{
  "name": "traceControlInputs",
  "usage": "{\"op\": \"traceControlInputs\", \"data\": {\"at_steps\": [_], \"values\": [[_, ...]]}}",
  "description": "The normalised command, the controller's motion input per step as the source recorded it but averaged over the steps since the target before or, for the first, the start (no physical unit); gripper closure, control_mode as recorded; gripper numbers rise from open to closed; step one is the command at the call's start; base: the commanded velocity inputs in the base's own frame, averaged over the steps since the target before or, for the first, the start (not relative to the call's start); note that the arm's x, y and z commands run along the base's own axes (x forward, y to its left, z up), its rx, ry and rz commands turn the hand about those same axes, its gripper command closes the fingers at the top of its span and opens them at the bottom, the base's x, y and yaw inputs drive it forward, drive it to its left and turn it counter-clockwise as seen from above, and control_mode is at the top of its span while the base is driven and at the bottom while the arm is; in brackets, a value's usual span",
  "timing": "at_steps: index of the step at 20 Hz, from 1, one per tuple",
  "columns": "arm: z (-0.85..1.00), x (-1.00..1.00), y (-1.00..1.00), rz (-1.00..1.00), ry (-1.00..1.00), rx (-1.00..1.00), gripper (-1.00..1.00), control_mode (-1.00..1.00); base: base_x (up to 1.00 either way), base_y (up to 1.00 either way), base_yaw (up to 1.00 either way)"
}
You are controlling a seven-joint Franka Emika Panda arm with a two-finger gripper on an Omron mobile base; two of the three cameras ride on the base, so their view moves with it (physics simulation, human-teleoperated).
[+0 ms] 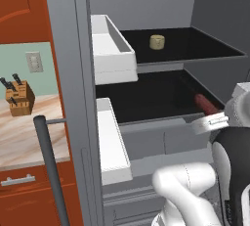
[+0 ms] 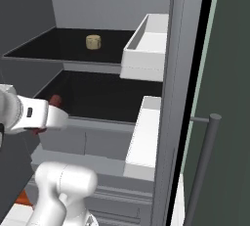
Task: Retrieve the sausage and cheese from the fridge and place them on the cutting board on the counter.
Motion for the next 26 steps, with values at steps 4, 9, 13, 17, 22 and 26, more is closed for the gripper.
{"op": "traceControlInputs", "data": {"at_steps": [4, 9, 13, 17, 22, 26], "values": [[0.01, -0.27, -0.10, 0.00, -0.10, 0.00, 1.00, -1.00, 0.00, 0.00, 0.00], [0.00, 0.00, 0.00, 0.00, 0.00, 0.00, 1.00, 1.00, -0.09, -0.02, 0.00], [0.00, 0.00, 0.00, 0.00, 0.00, 0.00, 1.00, 1.00, -0.75, 0.00, 0.00], [0.00, 0.00, 0.00, 0.00, 0.00, 0.00, 1.00, 1.00, -0.98, 0.00, 0.00], [0.00, 0.00, 0.00, 0.00, 0.00, 0.00, 1.00, 1.00, -0.83, 0.03, 0.00], [0.00, 0.00, 0.00, 0.00, 0.00, 0.00, 1.00, 1.00, -0.75, 0.18, 0.01]]}}
